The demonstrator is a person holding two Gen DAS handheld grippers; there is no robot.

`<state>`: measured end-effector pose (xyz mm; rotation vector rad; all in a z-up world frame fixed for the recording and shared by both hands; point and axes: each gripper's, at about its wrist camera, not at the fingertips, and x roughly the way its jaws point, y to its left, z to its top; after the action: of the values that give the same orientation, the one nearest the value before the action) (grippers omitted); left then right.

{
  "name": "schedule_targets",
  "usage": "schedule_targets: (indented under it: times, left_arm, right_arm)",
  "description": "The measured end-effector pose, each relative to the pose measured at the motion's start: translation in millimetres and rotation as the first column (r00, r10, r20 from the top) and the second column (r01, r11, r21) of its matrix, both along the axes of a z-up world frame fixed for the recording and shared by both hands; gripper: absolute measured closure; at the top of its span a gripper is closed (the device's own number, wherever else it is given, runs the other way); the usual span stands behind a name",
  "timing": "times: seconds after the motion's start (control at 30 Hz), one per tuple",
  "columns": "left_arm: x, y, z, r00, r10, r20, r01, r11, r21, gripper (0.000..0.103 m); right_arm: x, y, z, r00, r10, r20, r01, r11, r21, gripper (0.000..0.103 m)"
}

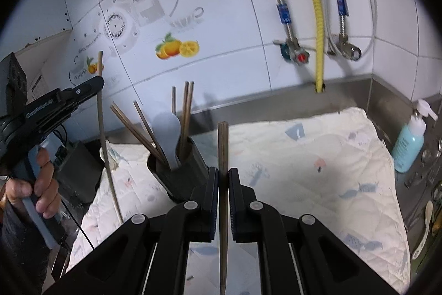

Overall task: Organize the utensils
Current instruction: 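Lift both chopsticks upright and carry them over the black cup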

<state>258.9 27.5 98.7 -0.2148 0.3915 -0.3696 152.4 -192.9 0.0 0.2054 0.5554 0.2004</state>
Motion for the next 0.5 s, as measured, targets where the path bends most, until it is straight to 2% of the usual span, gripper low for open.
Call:
schedule_targets:
  times: [0.27, 0.5]
  left_arm:
    - [40, 4, -2, 0.991, 0.066, 0.114, -0.067, 0.998, 0.006, 0.096]
    - [66, 4, -15, 0.988, 0.083, 0.13, -0.084, 0.996, 0.005, 0.096]
  right_arm:
    - [16, 15, 10, 0.999, 0.001, 0.036, -0.001, 1.0, -0.005, 0.094]
    - [33, 24, 18, 0.998, -0.003, 0.057, 0.004, 1.0, -0.014, 0.093]
